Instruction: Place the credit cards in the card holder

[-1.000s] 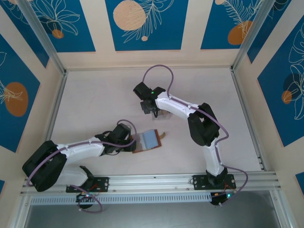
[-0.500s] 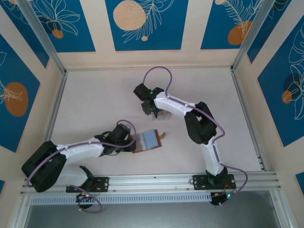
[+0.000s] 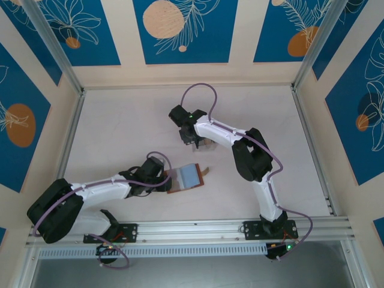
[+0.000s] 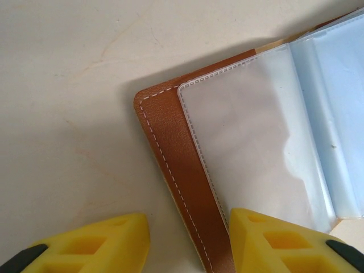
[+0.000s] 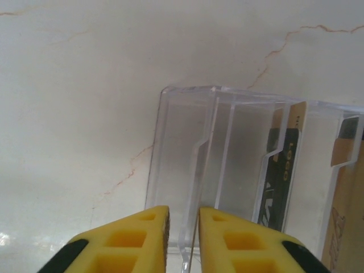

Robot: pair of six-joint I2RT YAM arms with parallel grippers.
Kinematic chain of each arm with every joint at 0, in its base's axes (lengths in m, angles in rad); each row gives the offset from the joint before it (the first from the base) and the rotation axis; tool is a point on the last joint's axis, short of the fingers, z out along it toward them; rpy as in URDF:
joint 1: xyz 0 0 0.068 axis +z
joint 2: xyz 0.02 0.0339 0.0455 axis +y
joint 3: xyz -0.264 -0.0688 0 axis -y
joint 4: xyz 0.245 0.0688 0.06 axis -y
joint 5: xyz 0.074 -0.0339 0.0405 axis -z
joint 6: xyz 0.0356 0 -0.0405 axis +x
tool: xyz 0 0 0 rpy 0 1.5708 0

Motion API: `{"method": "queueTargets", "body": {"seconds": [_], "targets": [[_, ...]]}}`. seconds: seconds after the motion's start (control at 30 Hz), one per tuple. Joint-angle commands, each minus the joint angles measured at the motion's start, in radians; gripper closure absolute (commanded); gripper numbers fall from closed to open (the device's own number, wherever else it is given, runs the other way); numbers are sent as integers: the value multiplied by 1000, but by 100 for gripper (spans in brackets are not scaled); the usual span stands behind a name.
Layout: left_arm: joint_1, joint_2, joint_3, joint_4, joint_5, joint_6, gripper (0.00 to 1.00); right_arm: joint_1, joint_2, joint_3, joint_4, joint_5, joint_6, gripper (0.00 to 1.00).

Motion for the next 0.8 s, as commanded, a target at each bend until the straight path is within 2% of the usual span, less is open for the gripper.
{"method": "queueTargets", "body": {"seconds": [0.0,0.63,0.77], "targets": [[6,36,-35,39,33,-5,56,-2,21,39,-35,32,7,81],[5,43,-34,51,42,-7,56,4,11,67,-62,67,6,100],[6,44,-36,58,42,-8,56,14,-16,72,-69,83,4,100]]}}
